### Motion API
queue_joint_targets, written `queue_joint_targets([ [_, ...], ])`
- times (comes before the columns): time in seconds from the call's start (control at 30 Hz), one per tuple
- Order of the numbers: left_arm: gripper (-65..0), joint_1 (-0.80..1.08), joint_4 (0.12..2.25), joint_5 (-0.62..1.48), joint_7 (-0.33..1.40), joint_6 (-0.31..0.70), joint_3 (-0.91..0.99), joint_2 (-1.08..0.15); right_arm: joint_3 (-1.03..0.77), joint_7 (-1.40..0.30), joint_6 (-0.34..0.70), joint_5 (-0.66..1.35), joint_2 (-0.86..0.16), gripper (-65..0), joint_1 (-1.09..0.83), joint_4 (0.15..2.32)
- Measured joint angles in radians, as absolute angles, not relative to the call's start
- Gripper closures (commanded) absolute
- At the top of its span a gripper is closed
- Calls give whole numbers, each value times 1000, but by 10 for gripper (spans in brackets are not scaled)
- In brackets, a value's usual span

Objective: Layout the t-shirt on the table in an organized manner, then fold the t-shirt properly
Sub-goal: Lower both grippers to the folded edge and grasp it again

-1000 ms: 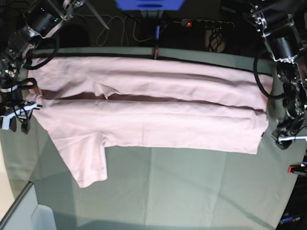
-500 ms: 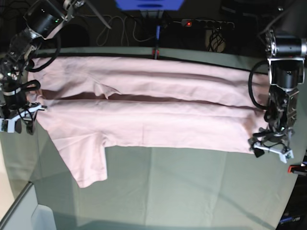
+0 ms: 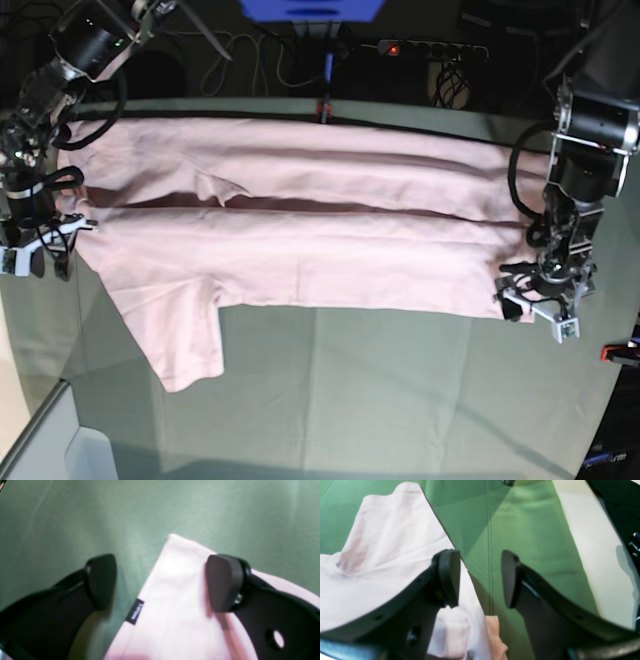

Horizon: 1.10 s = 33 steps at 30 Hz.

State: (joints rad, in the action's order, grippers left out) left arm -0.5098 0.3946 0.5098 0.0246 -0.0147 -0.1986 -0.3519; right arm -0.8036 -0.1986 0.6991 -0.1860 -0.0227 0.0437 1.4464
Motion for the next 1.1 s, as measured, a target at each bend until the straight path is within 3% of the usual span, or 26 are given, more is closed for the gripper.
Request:
queue_joint_targets([
  [0.13, -529, -508, 392, 510, 25, -15, -199, -354, -804, -198, 699, -186, -23, -270, 44, 1446],
  [0.33, -314, -508, 387, 510, 21, -15, -200, -348, -802, -199, 699, -186, -23, -270, 44, 1446],
  [0.57, -221, -508, 387, 510, 17, -15, -200, -338, -802, -199, 699, -186, -23, -270, 49, 1446],
  [0.7, -24, -508, 387, 509, 17, -14, -200, -337, -802, -199, 699, -186, -27, -270, 49, 1446],
  [0.73, 0, -508, 387, 509, 17, -14, -200, -337, -802, -199, 699, -186, -28, -270, 49, 1446],
  [1.1, -1, -498, 419, 514, 26, -12, -198, -343, -711, -199, 699, -186, -31, -274, 100, 1446],
])
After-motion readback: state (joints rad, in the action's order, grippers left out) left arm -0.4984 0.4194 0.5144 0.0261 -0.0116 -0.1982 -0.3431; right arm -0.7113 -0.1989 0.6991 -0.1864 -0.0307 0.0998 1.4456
